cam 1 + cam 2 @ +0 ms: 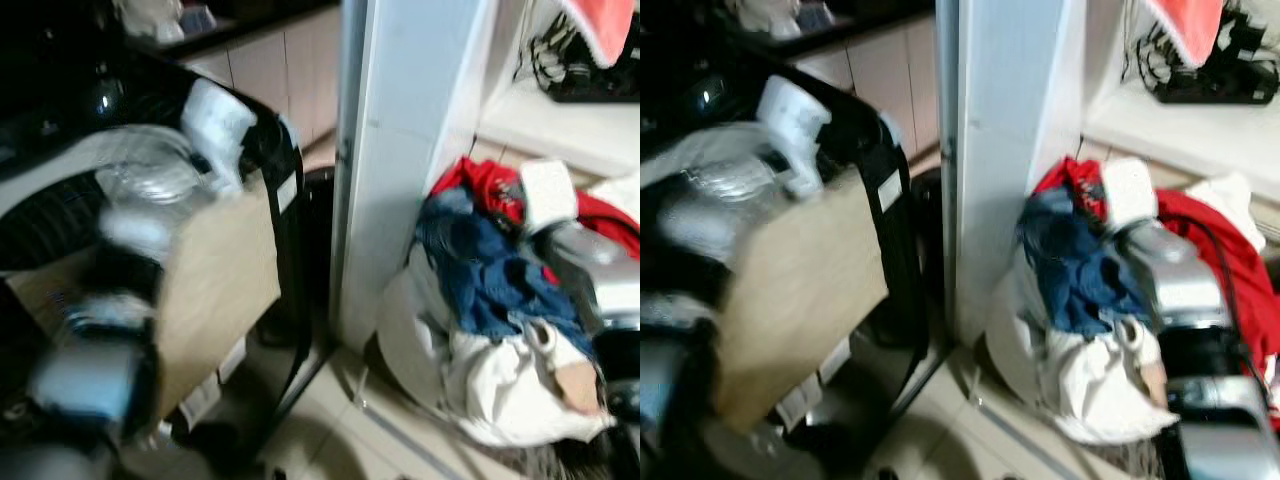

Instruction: Clothes washing

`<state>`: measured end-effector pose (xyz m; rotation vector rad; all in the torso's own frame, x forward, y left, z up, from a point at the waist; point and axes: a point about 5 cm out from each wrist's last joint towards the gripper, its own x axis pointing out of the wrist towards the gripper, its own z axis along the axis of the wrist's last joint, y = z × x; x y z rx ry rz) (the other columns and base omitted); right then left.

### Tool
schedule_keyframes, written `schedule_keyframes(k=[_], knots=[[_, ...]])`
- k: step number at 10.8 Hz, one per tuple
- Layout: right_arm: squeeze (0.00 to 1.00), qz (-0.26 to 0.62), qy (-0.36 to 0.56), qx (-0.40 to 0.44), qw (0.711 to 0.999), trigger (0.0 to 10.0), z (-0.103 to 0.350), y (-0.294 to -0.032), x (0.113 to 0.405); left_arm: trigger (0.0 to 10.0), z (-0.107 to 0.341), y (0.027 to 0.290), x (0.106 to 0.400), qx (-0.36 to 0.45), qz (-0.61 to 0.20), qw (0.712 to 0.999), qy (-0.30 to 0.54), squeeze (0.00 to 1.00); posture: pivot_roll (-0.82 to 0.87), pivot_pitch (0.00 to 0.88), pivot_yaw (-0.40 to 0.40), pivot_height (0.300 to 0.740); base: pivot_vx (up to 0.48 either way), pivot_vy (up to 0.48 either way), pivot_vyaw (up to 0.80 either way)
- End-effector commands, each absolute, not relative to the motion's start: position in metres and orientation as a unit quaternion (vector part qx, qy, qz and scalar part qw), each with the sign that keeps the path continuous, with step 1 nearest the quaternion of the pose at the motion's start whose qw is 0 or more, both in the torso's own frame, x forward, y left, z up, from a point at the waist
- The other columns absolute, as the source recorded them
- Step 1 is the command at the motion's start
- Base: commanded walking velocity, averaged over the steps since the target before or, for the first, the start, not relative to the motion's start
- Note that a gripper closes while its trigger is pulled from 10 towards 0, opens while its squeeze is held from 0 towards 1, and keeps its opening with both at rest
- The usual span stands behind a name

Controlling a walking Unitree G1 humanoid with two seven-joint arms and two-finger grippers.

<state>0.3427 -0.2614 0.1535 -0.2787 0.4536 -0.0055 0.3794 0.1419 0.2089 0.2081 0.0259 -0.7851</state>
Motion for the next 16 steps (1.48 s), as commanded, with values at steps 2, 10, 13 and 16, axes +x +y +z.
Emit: schedule_keyframes(k=[2,10,13,16], knots=[[1.00,-0.016,0.206,-0.149,0.967,10.0,0.160,-0.268,0.350,10.0,0.217,0.129,0.372,0.099,-0.408,0.907,-0.007,0.00,-0.11,0.000,0.080,0.740,0.000,0.000,0.00],[0.00,-0.197,0.260,-0.212,0.921,10.0,0.149,-0.348,0.338,10.0,0.183,0.093,0.307,0.073,-0.520,0.850,0.039,0.00,-0.10,0.000,0.099,0.740,0.000,0.000,0.00],[0.00,-0.203,0.281,-0.196,0.917,10.0,0.137,-0.356,0.330,10.0,0.183,0.090,0.289,0.051,-0.542,0.838,0.034,0.00,-0.09,0.001,0.089,0.740,0.000,0.000,0.00],[0.00,-0.195,0.281,-0.178,0.923,3.4,0.132,-0.352,0.331,10.0,0.178,0.089,0.283,0.047,-0.537,0.841,0.049,0.00,-0.09,0.001,0.087,0.740,0.000,0.000,0.00]])
